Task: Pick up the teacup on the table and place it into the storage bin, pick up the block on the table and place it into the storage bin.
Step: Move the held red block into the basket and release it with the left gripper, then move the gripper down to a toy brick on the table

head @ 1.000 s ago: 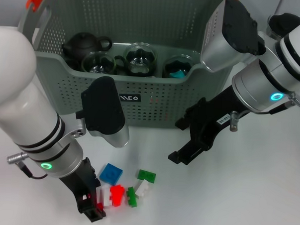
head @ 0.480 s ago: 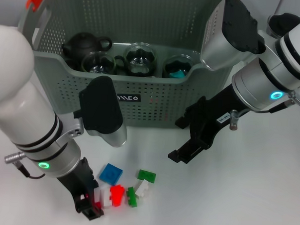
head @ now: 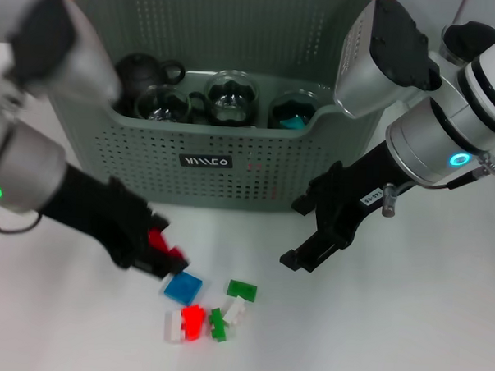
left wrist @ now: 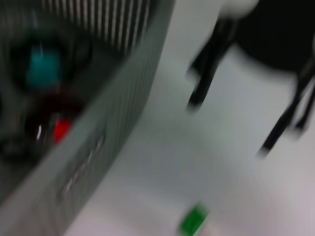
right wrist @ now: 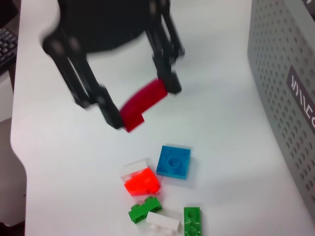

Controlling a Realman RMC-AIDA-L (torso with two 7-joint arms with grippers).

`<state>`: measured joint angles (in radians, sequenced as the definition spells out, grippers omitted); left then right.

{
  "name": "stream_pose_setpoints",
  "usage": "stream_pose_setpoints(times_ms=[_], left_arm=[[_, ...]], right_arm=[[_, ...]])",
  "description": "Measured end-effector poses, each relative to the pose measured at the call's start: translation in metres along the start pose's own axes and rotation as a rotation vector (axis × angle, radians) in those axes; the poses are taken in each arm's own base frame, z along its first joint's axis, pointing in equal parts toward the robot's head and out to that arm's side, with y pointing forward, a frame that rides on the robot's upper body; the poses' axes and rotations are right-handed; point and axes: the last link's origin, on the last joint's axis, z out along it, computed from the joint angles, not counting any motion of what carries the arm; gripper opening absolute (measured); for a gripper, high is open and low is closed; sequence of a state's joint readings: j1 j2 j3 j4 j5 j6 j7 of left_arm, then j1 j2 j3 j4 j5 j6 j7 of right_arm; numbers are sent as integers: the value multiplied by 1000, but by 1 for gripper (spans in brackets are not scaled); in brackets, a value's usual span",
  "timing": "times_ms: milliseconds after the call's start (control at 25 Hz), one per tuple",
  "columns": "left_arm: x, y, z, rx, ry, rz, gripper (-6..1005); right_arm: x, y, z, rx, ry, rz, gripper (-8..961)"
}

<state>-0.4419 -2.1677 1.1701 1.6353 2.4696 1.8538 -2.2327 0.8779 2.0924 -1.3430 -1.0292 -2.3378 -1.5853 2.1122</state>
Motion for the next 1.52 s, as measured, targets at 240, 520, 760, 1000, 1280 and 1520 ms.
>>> stream_pose_setpoints(times_ms=[240, 520, 760, 1000, 1280, 1520], left_arm=[[29, -5, -68, -55, 372, 30, 654], [90, -70, -84, 72, 597, -3, 691], [113, -115, -47, 147, 609, -89, 724], [118, -121, -45, 214, 632, -86, 756], [111, -116, -68, 258, 674, -84, 930], [87, -77, -92, 145, 666, 17, 929]], right_arm=[[1, 0, 0, -3, 6, 0, 945], [0, 3, 2, -23, 17, -4, 944], [-2, 4, 4, -32, 20, -2, 944], [-3, 4, 5, -36, 22, 2, 945], [-1, 4, 6, -42, 21, 2, 945], [-2, 4, 6, -43, 23, -2, 945]])
